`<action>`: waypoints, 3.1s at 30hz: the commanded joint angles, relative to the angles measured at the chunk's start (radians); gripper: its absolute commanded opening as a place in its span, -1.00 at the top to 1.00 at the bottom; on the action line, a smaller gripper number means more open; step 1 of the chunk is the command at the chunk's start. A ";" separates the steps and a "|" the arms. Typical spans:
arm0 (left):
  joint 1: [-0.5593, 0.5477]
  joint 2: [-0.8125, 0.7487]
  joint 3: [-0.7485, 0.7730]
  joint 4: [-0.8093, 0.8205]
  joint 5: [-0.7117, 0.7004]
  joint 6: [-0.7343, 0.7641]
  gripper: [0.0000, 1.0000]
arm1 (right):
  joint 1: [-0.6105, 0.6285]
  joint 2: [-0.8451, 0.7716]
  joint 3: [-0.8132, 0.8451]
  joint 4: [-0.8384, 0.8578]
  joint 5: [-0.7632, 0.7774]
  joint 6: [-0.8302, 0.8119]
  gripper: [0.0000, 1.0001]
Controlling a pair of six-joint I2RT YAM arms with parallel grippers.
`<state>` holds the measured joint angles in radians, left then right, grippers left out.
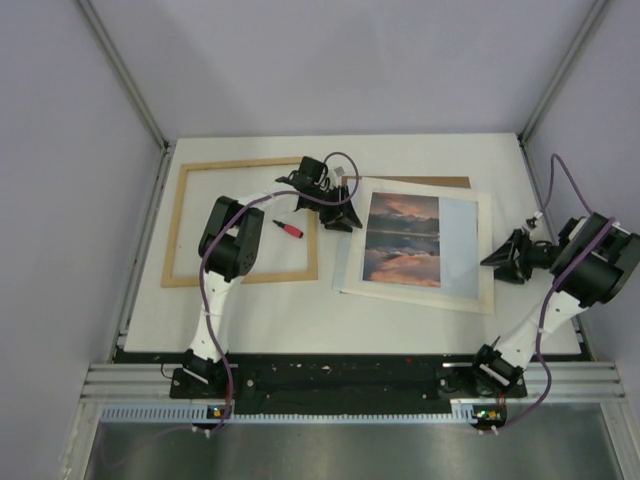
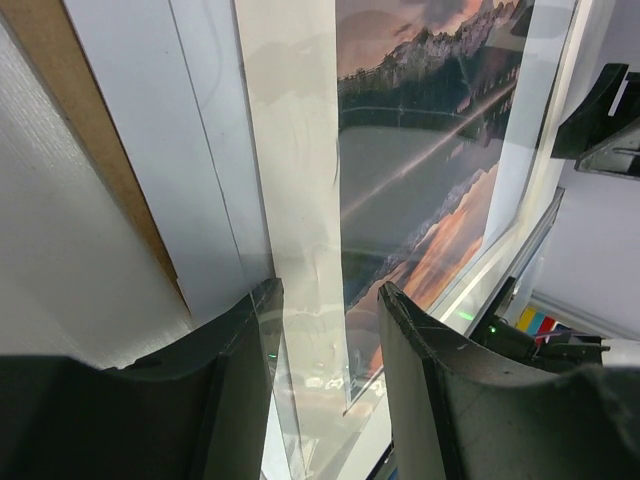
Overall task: Take the photo out of the frame
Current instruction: Pick up the photo frame item from the photo frame, then place the photo frame item in the photo frame.
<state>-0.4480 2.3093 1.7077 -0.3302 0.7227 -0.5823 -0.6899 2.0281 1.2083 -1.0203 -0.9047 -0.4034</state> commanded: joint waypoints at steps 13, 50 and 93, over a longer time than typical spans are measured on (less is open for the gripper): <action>-0.015 0.032 0.040 0.051 0.026 -0.027 0.03 | 0.000 -0.068 -0.006 -0.098 -0.028 -0.118 0.09; -0.023 0.021 0.096 -0.018 0.003 0.041 -0.46 | 0.082 -0.262 0.258 -0.184 -0.051 -0.055 1.00; 0.845 -0.801 -0.485 0.333 0.486 -0.011 -0.76 | 0.934 -0.223 0.847 1.608 -0.194 1.683 1.00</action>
<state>0.3359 1.6016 1.2278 0.0269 1.1526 -0.6540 0.1478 1.7584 1.9480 0.2989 -1.1446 1.1095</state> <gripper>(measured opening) 0.881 0.004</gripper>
